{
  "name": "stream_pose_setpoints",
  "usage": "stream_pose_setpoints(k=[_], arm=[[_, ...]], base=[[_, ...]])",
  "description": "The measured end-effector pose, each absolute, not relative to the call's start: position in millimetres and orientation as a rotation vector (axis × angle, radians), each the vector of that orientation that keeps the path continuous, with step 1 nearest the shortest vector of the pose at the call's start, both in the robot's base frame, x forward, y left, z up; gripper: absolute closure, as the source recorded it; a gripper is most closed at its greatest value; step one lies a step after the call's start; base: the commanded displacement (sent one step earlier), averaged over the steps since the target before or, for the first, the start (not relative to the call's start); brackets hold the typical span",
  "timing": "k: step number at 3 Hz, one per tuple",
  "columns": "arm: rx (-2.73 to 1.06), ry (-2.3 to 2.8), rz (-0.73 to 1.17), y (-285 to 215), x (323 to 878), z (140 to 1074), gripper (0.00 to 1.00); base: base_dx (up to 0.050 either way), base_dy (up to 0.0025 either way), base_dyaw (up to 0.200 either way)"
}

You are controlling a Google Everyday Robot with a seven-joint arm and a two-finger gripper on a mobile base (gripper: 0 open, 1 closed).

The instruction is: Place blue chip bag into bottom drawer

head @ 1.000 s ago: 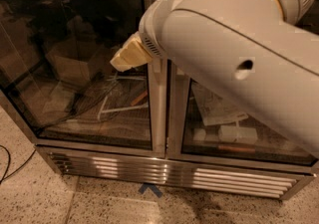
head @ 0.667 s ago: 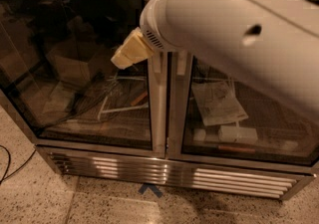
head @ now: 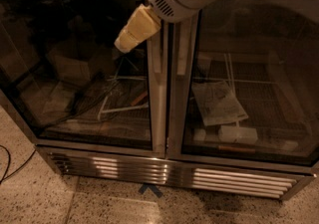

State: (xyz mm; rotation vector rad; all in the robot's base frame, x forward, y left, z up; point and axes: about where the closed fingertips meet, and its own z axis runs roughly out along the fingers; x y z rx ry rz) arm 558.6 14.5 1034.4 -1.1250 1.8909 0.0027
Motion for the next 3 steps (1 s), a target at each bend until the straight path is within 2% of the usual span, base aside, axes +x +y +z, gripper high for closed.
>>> stream_pose_setpoints(k=[3], arm=[[-1.201, 1.881, 0.013, 10.6, 551.0, 1055.6, 0.00]], base=[[0.000, 0.00000, 0.000]])
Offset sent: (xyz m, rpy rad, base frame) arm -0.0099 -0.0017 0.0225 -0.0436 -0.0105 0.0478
